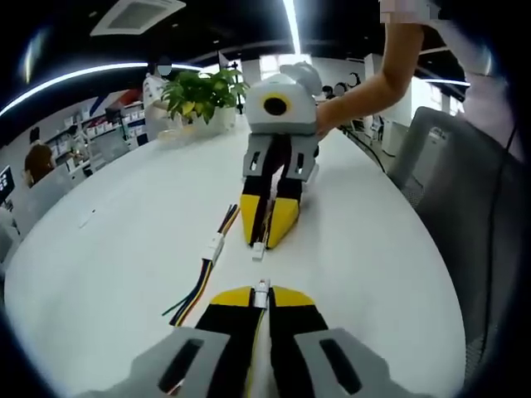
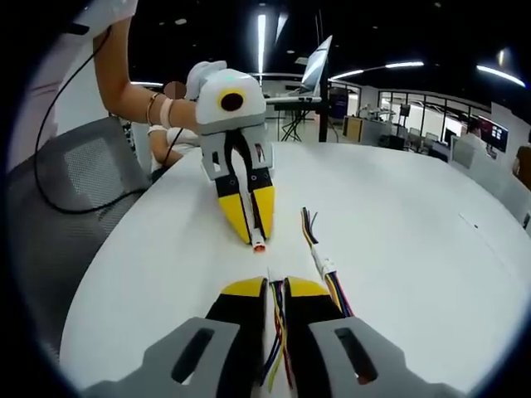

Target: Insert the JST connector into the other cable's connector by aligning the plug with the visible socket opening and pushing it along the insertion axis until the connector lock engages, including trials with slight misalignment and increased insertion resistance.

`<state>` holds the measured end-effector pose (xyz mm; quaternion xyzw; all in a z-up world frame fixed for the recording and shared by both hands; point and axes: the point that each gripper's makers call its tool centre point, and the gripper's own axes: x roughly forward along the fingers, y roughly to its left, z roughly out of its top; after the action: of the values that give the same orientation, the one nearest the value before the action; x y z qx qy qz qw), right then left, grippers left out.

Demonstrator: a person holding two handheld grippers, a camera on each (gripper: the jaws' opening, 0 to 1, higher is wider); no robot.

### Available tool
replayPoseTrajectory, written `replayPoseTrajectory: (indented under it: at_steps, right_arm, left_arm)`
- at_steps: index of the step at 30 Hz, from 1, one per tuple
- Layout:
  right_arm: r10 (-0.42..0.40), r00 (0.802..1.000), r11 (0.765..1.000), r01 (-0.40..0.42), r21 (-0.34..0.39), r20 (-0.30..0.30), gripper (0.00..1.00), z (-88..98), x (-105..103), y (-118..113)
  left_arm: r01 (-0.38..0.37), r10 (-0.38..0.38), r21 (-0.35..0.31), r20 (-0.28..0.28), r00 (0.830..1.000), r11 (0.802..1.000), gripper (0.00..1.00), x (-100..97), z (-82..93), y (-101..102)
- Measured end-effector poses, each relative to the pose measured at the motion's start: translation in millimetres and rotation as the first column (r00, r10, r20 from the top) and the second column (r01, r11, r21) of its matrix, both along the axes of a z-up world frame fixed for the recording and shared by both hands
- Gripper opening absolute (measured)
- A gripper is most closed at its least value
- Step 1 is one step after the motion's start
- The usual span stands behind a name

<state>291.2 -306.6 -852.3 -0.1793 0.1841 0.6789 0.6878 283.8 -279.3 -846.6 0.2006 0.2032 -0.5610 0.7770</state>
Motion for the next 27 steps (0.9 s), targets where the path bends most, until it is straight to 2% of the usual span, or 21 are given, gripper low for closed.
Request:
replayPoseTrajectory:
  at_steps: [13,16,20,27]
  right_arm:
    - [0.026,1.000,1.000,-0.026,0.003,0.000,0.04,-1.9,-4,1]
    - [0.024,1.000,1.000,-0.024,-0.005,0.004,0.04,-1.4,-4,2]
    - [0.018,1.000,1.000,-0.018,-0.013,0.006,0.03,-1.8,-3,0]
    - [-0.007,1.000,1.000,0.007,-0.016,-0.001,0.03,3.7,0,-5]
  left_arm:
    - [-0.014,0.013,-0.021,-0.012,1.000,1.000,0.00,2.4,-0.2,-3]
    - [-0.037,0.037,-0.003,-0.001,0.999,0.999,0.00,6.7,0.6,-6]
    - [-0.040,0.040,-0.001,-0.031,0.999,0.999,0.00,6.2,0.5,-9]
    - [-0.033,0.033,0.020,-0.032,0.999,0.999,0.00,7.5,2.6,-10]
